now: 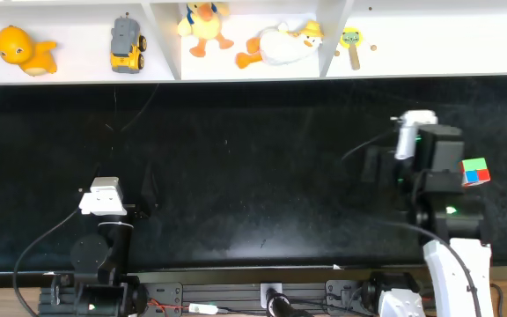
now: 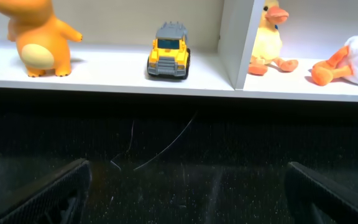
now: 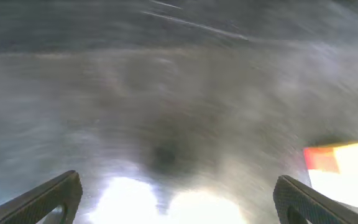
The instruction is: Store Toys
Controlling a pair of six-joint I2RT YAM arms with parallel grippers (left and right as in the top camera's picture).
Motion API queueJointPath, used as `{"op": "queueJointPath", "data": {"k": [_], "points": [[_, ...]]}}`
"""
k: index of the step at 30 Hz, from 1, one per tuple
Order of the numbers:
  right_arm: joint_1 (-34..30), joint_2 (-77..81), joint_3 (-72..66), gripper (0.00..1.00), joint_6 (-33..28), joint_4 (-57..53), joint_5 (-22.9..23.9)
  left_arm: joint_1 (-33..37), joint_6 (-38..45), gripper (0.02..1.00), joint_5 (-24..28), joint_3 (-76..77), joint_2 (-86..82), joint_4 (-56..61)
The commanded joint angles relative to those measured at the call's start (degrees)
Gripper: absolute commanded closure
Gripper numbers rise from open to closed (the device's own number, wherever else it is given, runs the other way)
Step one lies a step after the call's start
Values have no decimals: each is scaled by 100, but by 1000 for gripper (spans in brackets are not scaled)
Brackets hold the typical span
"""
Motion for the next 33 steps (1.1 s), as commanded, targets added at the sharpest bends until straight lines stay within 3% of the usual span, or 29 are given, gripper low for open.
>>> {"op": "queueJointPath", "data": {"k": [1,8,10,13,17,33], "points": [[-1473,337,-20,5,-682,52,13,-7,127,20,52,-4,-63,-15],[-3307,822,-20,3,-2688,98,-813,-7,125,20,52,-4,-63,-15],[-3698,1141,-20,3,-3508,166,-935,-7,125,20,52,-4,-63,-15],[-3960,1676,-20,3,-3982,470,-1169,-7,125,20,52,-4,-63,-15],[-3954,2214,-9,3,-4011,968,-1360,-7,127,20,52,-4,-63,-17],[-4201,3075,11,3,-3906,1755,-1255,-7,125,20,52,-4,-63,-15]]}}
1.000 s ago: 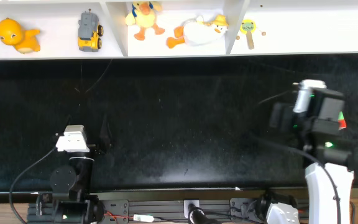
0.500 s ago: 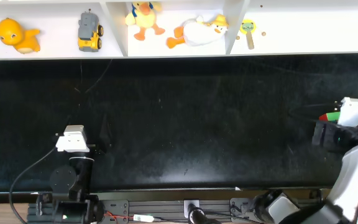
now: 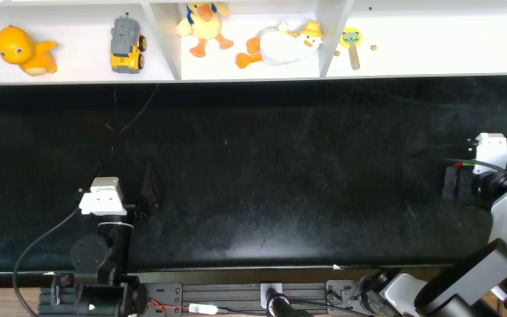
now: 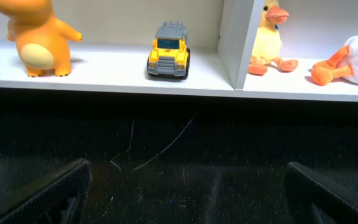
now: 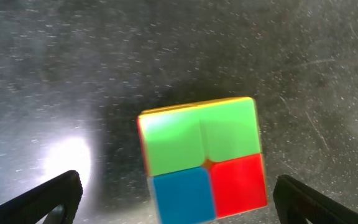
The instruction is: Store Toys
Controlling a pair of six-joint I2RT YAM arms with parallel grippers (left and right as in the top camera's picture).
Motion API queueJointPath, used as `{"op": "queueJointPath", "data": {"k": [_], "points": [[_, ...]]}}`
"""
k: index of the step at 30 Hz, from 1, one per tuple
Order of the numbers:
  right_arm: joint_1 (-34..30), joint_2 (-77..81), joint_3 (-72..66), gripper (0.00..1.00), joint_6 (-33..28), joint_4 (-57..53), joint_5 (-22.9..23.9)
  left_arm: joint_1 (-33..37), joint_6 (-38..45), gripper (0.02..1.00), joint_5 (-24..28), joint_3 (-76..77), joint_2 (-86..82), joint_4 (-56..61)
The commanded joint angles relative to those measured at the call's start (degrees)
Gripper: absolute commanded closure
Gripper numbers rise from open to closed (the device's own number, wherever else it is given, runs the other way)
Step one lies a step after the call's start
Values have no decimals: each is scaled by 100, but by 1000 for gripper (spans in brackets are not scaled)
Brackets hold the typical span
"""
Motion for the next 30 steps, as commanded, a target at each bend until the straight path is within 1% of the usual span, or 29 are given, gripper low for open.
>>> {"op": "queueJointPath", "data": {"k": [1,3,5,7,8,9,11,13,15,17,19,25,26,30], "points": [[-205,153,15,3,31,197,-55,-7,125,23,50,-4,-63,-15],[-236,201,15,42,98,264,-68,-7,125,20,50,-4,-63,-15],[-234,225,15,119,201,304,-92,-7,125,20,50,-4,-63,-17],[-234,225,15,126,367,369,-116,-7,125,23,50,-4,-63,-15],[-234,225,15,150,483,420,-116,-7,125,20,50,-4,-63,-17],[-234,225,13,207,658,501,-116,-7,127,23,50,-4,-63,-15],[-234,225,15,277,813,560,-114,-7,127,20,50,-4,-63,-15],[-234,225,15,338,850,557,-114,-7,125,20,50,-4,-63,-15],[-234,225,13,351,850,538,-109,-7,125,20,50,-4,-63,-15],[-234,225,13,428,848,483,-107,-7,127,20,50,-4,-63,-15],[-234,225,13,474,848,459,-107,-7,127,20,50,-4,-63,-15],[-111,177,13,514,852,387,-103,-7,125,23,50,-4,-63,-15],[4,116,15,535,898,367,-81,-7,125,23,50,-4,-63,-15],[369,-105,70,527,1327,369,-42,-7,125,20,50,-4,-63,-15]]}}
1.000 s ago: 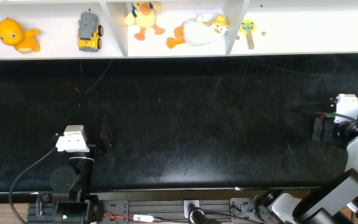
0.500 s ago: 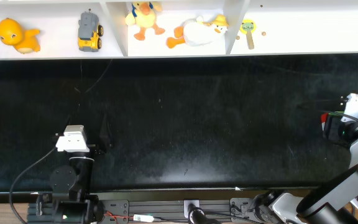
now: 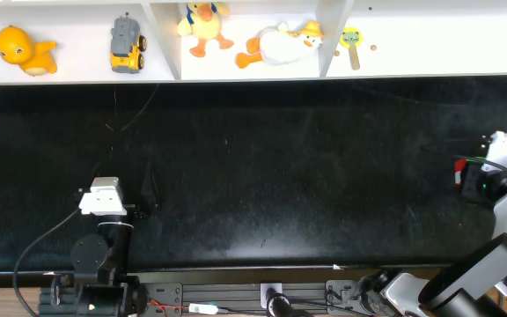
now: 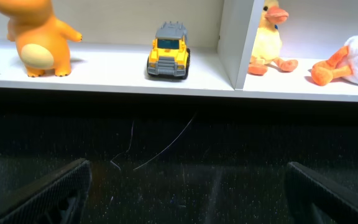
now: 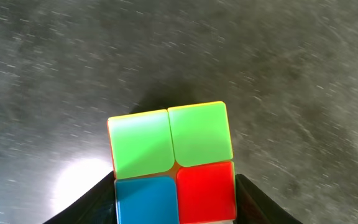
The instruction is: Store Toys
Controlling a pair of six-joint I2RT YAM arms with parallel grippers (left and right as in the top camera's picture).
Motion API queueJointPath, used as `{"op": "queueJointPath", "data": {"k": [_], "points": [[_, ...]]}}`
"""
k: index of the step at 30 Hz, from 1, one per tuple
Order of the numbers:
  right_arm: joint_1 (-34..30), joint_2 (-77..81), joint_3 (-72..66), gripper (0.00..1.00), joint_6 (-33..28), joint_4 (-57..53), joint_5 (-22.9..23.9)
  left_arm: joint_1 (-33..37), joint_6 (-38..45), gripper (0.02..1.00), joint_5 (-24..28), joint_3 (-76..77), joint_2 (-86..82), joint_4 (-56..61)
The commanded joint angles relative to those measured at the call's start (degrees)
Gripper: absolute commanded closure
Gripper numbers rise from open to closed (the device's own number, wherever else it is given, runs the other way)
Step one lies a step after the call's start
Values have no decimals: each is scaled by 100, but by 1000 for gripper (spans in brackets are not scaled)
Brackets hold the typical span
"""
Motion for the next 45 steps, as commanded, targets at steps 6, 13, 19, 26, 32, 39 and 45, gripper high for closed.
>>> {"op": "queueJointPath", "data": {"k": [6,13,19,26,32,39,45], "points": [[1106,-492,457,553,1193,-66,-57,-7,125,23,50,-4,-63,-17],[1744,-479,1342,540,1622,-216,90,-7,125,20,50,-4,-63,-15],[1862,-103,2109,551,1867,-232,94,-7,127,20,50,-4,-63,-15],[2020,621,2977,560,2031,-297,94,-7,127,20,50,-4,-63,-15],[2218,1414,3788,555,2170,-380,92,-7,125,20,50,-4,-63,-15],[2365,2059,4465,555,2218,-638,94,-7,125,20,50,-4,-63,-15],[2430,2264,4518,533,2218,-640,96,-7,127,20,50,-4,-63,-15]]}}
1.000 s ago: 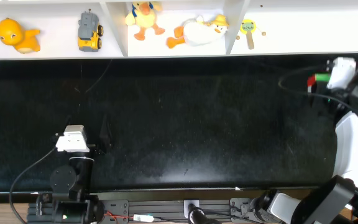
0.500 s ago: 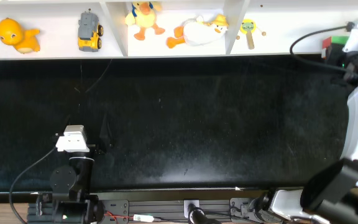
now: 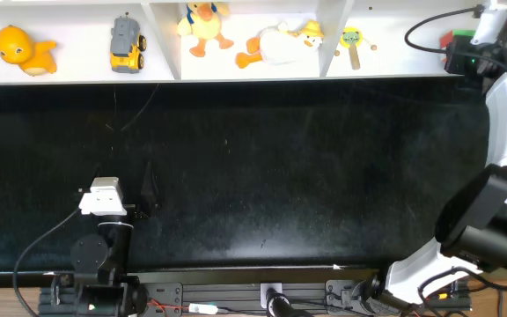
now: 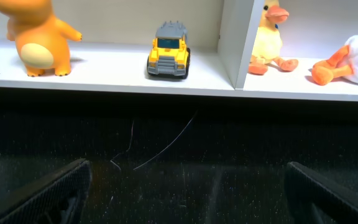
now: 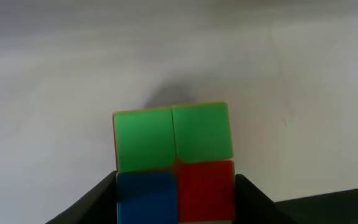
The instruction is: Store Toys
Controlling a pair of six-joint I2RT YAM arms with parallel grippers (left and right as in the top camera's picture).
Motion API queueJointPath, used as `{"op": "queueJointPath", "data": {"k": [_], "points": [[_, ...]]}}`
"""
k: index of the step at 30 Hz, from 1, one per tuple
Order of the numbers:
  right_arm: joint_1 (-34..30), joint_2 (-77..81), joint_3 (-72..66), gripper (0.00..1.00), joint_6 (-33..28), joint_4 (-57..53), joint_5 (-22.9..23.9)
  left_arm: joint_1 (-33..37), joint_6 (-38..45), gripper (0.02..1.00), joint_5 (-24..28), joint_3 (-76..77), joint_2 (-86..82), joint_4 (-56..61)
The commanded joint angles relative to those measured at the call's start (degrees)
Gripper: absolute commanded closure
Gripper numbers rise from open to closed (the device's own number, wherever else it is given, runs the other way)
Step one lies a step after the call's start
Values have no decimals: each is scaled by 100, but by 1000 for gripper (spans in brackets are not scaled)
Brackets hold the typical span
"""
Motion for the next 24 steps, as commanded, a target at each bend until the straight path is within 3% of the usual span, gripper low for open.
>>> {"op": "queueJointPath", "data": {"k": [1,4,6,14,19,21,24], "points": [[61,68,210,492,50,13,-22,-7,125,23,50,-4,-63,-15],[61,68,210,308,50,13,-20,-7,125,20,50,-4,-63,-15],[61,66,210,3,48,-15,-13,-7,125,20,50,-4,-63,-17],[205,-619,-575,5,26,-103,503,-7,125,23,50,-4,-63,-15],[258,-2122,-2900,3,125,739,708,-7,125,20,50,-4,-63,-15],[402,-3469,-4588,5,570,1672,708,-7,127,20,50,-4,-63,-15],[769,-4402,-5528,5,699,2546,741,-7,127,23,50,-4,-63,-15]]}}
